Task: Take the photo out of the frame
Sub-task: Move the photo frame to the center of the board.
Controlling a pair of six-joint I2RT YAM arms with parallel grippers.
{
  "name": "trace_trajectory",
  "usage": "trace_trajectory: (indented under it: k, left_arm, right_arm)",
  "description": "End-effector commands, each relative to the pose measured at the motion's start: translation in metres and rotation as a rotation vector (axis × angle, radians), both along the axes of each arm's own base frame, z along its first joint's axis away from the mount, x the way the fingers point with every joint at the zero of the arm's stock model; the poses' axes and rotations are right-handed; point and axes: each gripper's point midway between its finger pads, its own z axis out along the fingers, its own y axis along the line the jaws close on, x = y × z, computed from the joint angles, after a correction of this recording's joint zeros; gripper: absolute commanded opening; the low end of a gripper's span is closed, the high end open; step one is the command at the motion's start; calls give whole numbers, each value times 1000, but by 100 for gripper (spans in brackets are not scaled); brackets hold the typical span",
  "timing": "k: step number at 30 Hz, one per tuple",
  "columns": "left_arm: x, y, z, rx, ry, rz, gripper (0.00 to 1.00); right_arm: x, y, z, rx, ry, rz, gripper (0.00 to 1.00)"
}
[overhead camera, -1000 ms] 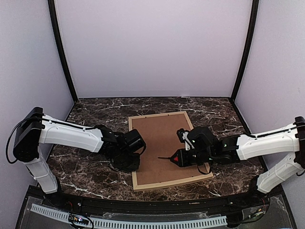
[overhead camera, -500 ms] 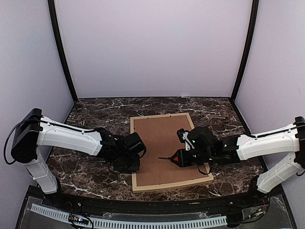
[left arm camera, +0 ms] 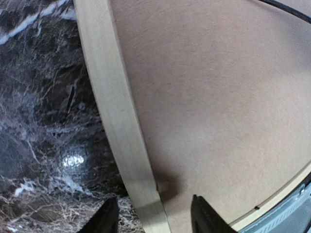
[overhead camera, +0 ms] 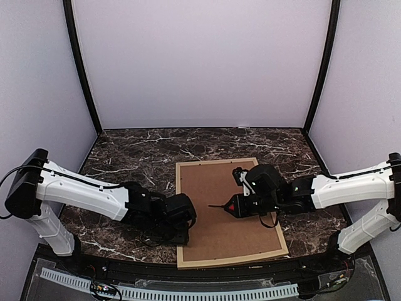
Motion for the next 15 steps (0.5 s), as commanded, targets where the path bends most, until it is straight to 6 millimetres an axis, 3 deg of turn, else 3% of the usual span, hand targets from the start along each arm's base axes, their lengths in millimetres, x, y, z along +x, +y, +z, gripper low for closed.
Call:
trace_trajectory:
  k: [1, 6, 11, 15]
  left_arm:
    - [15, -8, 51, -55, -115, -30, 59]
    - [42, -3, 76, -55, -211, -50, 62]
    - [71, -2, 85, -100, -296, -132, 60]
    - [86, 5, 80, -124, -326, -207, 54]
  right_arm:
    - [12, 4, 20, 19, -46, -26, 0]
    - [13, 1, 24, 7, -52, -39, 0]
    - [13, -2, 28, 8, -59, -45, 0]
    - [10, 6, 27, 50, -52, -15, 0]
